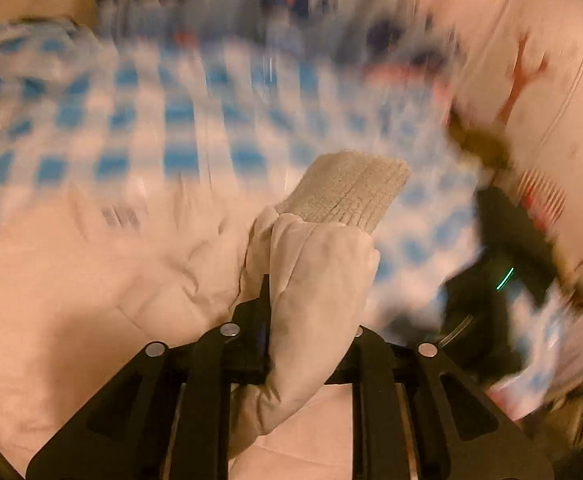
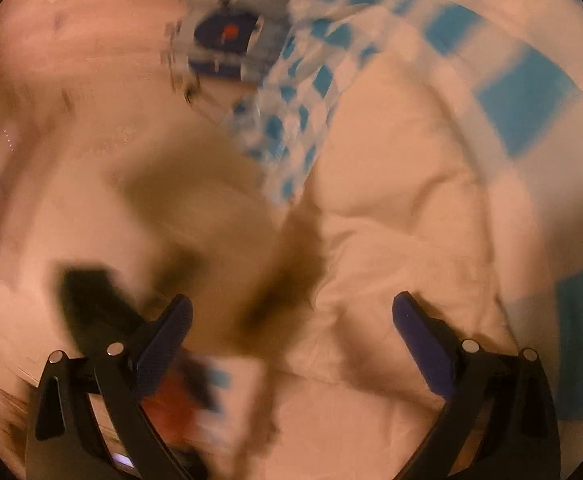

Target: Fold large clothes

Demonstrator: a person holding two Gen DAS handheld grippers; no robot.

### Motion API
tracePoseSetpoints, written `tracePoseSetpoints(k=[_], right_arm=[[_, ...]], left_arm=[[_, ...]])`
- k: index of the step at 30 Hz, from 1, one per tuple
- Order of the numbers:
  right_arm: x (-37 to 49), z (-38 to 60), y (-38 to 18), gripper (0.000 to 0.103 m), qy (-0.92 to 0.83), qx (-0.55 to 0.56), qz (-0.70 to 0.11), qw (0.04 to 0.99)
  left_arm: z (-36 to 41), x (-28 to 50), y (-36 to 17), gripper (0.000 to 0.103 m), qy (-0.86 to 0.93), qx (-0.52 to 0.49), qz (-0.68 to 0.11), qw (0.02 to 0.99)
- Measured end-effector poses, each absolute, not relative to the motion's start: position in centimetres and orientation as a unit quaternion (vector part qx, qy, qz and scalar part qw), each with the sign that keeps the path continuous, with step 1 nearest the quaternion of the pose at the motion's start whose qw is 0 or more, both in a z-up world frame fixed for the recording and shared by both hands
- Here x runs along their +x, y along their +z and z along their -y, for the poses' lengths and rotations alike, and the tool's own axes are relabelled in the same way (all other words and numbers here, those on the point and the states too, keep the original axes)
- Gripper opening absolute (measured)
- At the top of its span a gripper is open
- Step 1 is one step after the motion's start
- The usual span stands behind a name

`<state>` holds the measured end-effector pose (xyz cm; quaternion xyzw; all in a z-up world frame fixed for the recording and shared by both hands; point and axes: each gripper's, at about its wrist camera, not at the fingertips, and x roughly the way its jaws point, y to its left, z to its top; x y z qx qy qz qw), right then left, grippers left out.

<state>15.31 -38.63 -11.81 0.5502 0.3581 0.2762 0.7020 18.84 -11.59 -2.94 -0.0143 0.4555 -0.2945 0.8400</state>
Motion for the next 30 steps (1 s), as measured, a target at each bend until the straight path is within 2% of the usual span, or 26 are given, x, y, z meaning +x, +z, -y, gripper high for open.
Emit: tracePoseSetpoints(k=[2, 5, 7, 9, 16, 21, 22, 23, 24, 25, 26, 30], right_arm=[[15.4, 39.9, -13.5, 0.096, 0.278, 0.606, -0.341, 0.662], [15.6, 39.8, -13.5, 0.096, 0.280, 0.609, -0.348, 0.656], [15.7, 39.4, -13.3, 0.096, 0.277, 0.597, -0.356, 0.664], [15.8, 39.1, -13.0, 0.096, 0.276, 0.593, -0.361, 0.665], [16.2, 38.5, -9.3, 0.096, 0.294, 0.541, -0.365, 0.698], [17.5, 36.3, -10.2, 0.096, 0.259, 0.502, -0.418, 0.711], [17.6, 36.1, -10.3, 0.089, 0.259, 0.498, -0.417, 0.715], [17.5, 35.7, -10.0, 0.067, 0.251, 0.478, -0.417, 0.731], [17.6, 35.2, -9.8, 0.052, 0.251, 0.457, -0.420, 0.743], [17.6, 35.0, -9.6, 0.027, 0.254, 0.448, -0.422, 0.746], [17.9, 34.6, -9.3, 0.022, 0.256, 0.437, -0.421, 0.753], [17.0, 33.9, -6.2, 0.017, 0.265, 0.376, -0.388, 0.798]], left_arm=[[13.2, 18.6, -7.2, 0.025, -0.288, 0.028, -0.495, 0.819], [14.0, 17.2, -7.4, 0.035, -0.291, 0.077, -0.480, 0.824], [14.1, 16.6, -6.1, 0.059, -0.286, 0.099, -0.477, 0.825], [13.6, 16.1, -4.1, 0.074, -0.287, 0.116, -0.456, 0.834], [7.0, 11.9, 3.0, 0.089, -0.246, 0.121, -0.368, 0.889], [-4.2, 13.8, 2.5, 0.089, -0.136, -0.007, -0.368, 0.920], [-7.0, 14.7, 1.6, 0.089, -0.108, -0.055, -0.371, 0.921], [-9.3, 15.2, 0.7, 0.089, -0.083, -0.094, -0.371, 0.920], [-10.8, 15.7, -0.2, 0.089, -0.066, -0.120, -0.374, 0.917], [-12.5, 16.5, -1.3, 0.089, -0.052, -0.144, -0.384, 0.911], [-13.4, 17.2, -2.3, 0.089, -0.048, -0.154, -0.395, 0.905], [-15.0, 18.4, -4.6, 0.089, -0.029, -0.168, -0.415, 0.894]])
